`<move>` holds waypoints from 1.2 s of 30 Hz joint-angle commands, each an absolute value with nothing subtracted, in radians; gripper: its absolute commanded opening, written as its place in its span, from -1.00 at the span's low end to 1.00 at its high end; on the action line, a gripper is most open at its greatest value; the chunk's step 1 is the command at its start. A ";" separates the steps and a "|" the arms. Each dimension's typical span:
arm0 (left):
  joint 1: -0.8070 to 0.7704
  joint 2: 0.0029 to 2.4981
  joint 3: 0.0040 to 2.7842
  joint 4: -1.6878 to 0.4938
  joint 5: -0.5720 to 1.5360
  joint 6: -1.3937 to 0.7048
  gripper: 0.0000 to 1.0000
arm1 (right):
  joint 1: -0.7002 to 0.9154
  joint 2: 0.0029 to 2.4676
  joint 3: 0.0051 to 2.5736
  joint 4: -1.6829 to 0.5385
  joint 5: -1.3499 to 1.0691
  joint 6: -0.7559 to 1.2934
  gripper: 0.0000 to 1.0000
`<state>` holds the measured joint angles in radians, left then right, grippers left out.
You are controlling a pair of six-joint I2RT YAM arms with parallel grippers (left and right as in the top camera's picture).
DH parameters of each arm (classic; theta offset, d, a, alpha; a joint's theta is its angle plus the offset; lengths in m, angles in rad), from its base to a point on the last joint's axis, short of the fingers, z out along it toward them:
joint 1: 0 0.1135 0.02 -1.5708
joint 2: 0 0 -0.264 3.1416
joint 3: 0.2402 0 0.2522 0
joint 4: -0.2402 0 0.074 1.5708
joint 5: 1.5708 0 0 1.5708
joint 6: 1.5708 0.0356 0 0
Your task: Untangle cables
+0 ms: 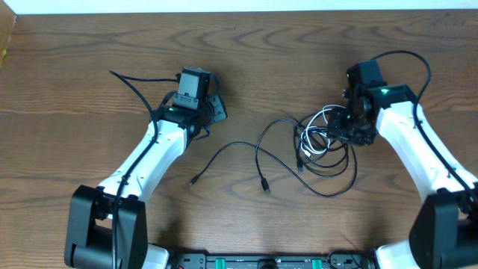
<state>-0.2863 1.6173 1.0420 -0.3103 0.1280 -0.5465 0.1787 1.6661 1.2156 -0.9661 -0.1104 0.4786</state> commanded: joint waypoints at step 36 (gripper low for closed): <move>-0.286 1.610 1.045 -0.337 0.119 -0.544 -0.56 | 0.209 1.898 1.093 -0.773 -0.114 0.572 -0.67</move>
<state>-0.2863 1.6176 1.0420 -0.3336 0.1280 -0.5495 0.1970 1.8797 1.1492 -0.7841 -0.0933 0.5602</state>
